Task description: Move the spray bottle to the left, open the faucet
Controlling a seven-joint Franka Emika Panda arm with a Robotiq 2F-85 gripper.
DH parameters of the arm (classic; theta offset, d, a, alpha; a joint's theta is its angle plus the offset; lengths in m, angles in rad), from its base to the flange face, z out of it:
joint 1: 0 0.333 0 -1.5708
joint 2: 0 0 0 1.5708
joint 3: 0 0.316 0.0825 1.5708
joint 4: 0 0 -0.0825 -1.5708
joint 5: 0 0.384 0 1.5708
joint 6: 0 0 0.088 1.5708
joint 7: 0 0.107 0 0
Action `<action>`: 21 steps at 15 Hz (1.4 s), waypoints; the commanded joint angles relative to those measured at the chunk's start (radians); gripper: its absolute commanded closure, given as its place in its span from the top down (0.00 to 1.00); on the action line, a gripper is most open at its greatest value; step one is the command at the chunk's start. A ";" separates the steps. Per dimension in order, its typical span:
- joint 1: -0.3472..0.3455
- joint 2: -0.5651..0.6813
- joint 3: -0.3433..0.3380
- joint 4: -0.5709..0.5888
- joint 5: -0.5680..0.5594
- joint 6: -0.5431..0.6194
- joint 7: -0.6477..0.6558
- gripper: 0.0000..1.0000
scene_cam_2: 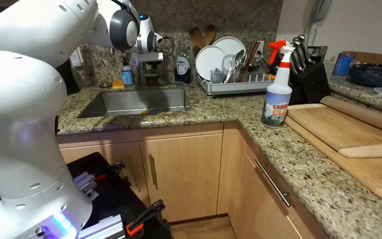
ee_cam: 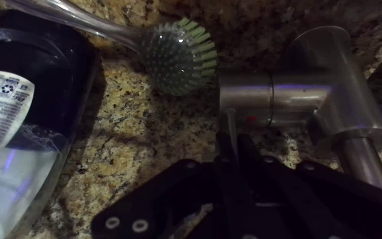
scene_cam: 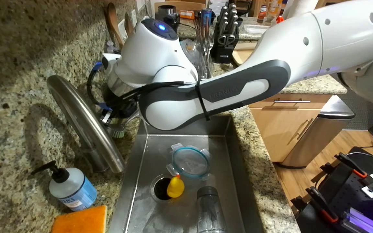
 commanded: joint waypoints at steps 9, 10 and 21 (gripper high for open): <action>0.088 -0.330 -0.283 -0.500 -0.116 0.119 0.339 0.03; 0.110 -0.354 -0.332 -0.533 -0.148 0.119 0.380 0.03; 0.100 -0.506 -0.480 -0.684 -0.301 0.220 0.667 0.71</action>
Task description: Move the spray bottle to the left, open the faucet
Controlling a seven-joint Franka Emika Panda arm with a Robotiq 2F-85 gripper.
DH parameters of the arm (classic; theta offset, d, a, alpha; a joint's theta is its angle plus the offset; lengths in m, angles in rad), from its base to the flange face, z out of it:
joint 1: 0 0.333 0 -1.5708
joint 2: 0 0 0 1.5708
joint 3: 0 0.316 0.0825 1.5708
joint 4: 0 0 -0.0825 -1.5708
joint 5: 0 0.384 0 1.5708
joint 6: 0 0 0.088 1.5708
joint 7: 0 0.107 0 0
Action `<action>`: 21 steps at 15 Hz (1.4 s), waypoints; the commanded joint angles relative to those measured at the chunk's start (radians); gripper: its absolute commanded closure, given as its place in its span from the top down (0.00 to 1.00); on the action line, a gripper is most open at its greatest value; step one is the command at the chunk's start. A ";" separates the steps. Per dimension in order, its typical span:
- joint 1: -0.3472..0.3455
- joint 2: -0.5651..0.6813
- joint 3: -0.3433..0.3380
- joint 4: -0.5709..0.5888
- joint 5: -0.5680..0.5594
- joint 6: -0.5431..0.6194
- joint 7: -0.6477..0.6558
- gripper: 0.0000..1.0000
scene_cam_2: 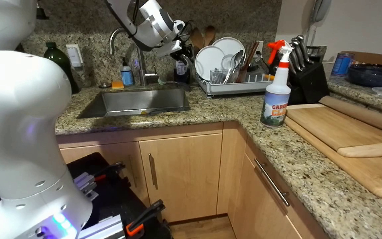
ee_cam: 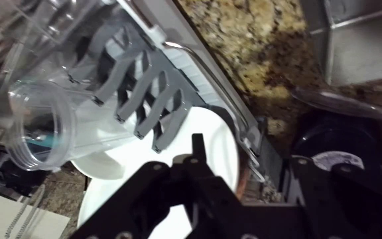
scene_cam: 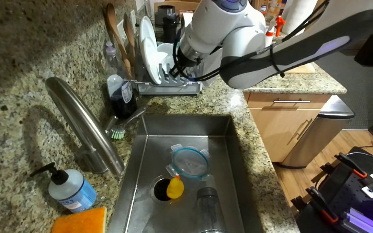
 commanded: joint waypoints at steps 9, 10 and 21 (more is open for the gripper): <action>-0.134 0.149 0.320 0.138 0.290 0.471 0.039 1.00; -0.172 0.176 0.378 0.153 0.306 0.510 0.034 1.00; -0.489 0.396 0.877 0.223 0.212 0.588 0.014 1.00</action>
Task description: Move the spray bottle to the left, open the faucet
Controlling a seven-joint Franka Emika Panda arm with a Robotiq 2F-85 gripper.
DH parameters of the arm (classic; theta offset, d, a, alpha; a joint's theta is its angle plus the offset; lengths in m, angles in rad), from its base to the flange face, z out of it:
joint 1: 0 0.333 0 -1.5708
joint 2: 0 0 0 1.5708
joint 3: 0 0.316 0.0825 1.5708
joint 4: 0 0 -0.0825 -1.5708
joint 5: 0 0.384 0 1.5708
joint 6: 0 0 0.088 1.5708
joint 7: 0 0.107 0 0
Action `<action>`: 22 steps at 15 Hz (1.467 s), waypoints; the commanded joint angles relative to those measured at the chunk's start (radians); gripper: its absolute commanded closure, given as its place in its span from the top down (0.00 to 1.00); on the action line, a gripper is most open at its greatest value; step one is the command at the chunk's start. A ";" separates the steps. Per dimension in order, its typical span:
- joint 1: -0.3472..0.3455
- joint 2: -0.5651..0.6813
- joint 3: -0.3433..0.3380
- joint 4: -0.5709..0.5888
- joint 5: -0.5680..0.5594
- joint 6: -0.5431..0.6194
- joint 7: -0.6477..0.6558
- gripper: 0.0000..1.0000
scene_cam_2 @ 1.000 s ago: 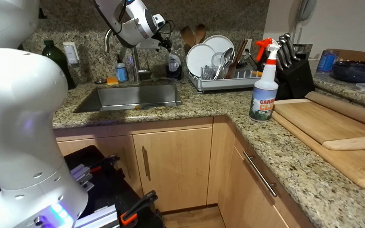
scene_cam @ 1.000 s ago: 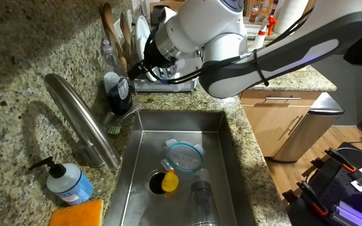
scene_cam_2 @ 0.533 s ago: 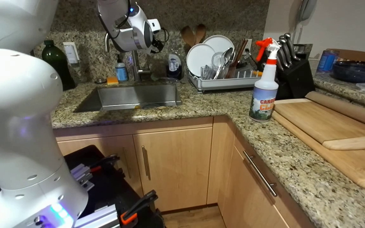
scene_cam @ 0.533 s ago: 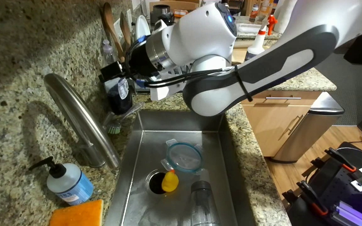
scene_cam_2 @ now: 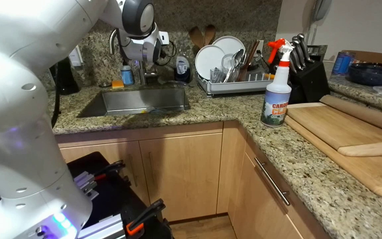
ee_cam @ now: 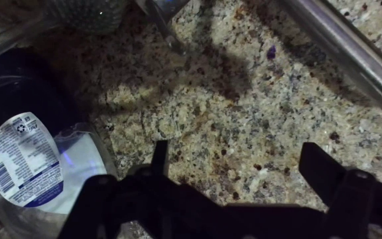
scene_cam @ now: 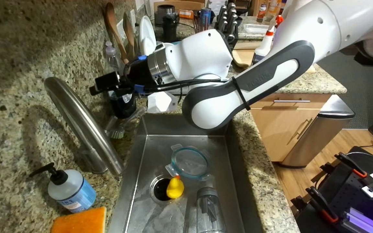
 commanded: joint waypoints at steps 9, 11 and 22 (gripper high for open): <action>0.236 -0.124 -0.359 -0.025 0.306 -0.371 -0.315 1.00; 0.268 -0.116 -0.391 0.004 0.288 -0.402 -0.341 1.00; 0.132 -0.052 -0.124 0.037 0.421 -0.352 -0.372 1.00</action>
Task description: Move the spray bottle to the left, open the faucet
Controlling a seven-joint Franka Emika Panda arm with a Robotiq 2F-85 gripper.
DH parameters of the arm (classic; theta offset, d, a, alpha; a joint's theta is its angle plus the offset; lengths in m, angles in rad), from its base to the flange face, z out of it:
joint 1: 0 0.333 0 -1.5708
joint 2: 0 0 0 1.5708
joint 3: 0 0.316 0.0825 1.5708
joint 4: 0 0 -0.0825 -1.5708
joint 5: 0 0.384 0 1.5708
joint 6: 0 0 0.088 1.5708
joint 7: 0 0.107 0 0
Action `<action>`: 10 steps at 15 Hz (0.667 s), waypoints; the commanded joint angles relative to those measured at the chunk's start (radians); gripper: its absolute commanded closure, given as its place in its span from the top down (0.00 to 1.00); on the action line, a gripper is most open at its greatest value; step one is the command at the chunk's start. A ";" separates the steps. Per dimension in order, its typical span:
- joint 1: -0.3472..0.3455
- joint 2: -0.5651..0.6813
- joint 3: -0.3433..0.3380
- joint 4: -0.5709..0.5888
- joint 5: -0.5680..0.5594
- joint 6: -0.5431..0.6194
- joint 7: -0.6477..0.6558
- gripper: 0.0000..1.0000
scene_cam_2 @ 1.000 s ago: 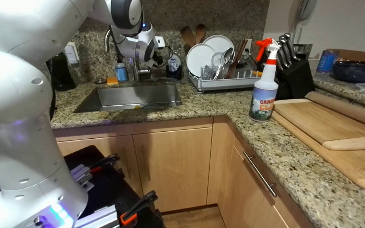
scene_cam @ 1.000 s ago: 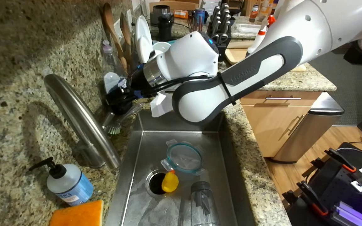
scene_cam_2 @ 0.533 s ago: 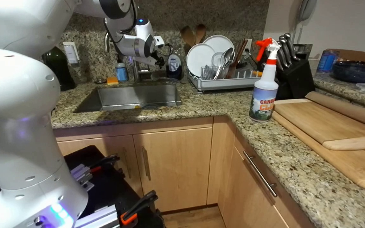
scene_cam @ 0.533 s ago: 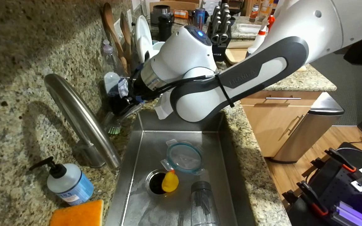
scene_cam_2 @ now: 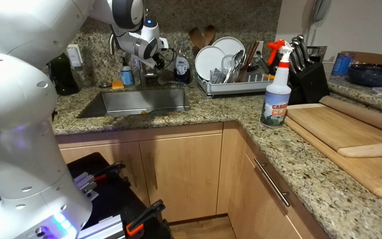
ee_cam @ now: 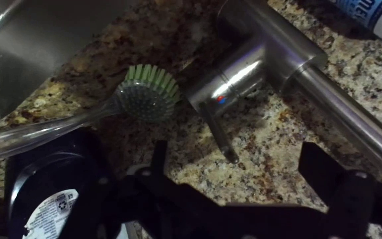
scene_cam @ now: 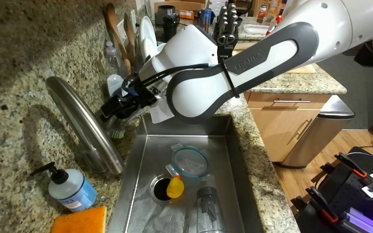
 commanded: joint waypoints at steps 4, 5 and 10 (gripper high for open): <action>0.009 0.000 -0.026 0.000 -0.034 -0.027 -0.015 1.00; 0.027 0.009 -0.041 0.015 0.003 -0.033 -0.067 1.00; 0.072 0.047 -0.100 0.055 -0.050 -0.021 -0.174 0.66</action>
